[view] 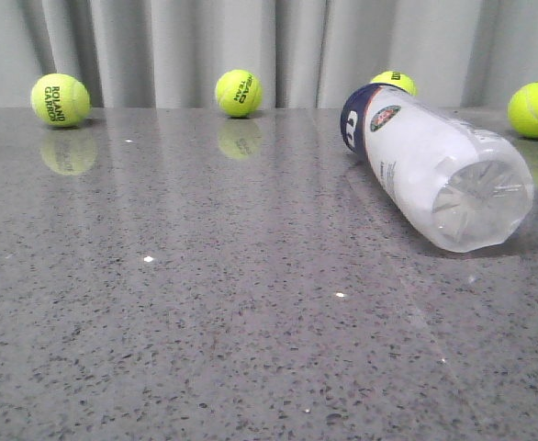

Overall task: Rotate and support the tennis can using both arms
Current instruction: 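Move the right gripper above the lying Wilson tennis can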

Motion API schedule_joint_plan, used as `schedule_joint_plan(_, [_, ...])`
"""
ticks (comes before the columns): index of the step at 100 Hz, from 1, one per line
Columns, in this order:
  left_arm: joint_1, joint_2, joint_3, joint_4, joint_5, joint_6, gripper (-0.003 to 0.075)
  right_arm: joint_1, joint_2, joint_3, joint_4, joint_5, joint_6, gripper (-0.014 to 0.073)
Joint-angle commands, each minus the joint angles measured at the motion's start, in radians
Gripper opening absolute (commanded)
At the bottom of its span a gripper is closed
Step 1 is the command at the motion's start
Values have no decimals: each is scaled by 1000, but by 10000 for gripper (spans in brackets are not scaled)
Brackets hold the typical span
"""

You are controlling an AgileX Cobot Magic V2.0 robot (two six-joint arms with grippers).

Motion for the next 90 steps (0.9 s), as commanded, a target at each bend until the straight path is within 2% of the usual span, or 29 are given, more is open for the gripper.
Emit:
schedule_joint_plan(1, [2, -34, 45, -2, -75, -10, -20, -2, -1, -35, -6, -49, -11, 647])
schedule_joint_plan(16, [2, -34, 45, -2, -75, -10, -20, -2, -1, -34, -6, -115, -11, 647])
schedule_joint_plan(38, [2, -34, 45, -2, -75, -10, -20, -2, -1, -32, 4, -102, -10, 647])
schedule_joint_plan(51, [2, -34, 45, -2, -75, -10, -20, -2, 13, -37, 53, -97, -10, 647])
schedule_joint_plan(72, [2, -34, 45, -2, -75, -10, -20, 25, 141, -121, 118, -36, -11, 647])
schedule_joint_plan(90, [2, -34, 45, -2, -75, -10, -20, 111, 281, -230, 132, 3, -7, 647])
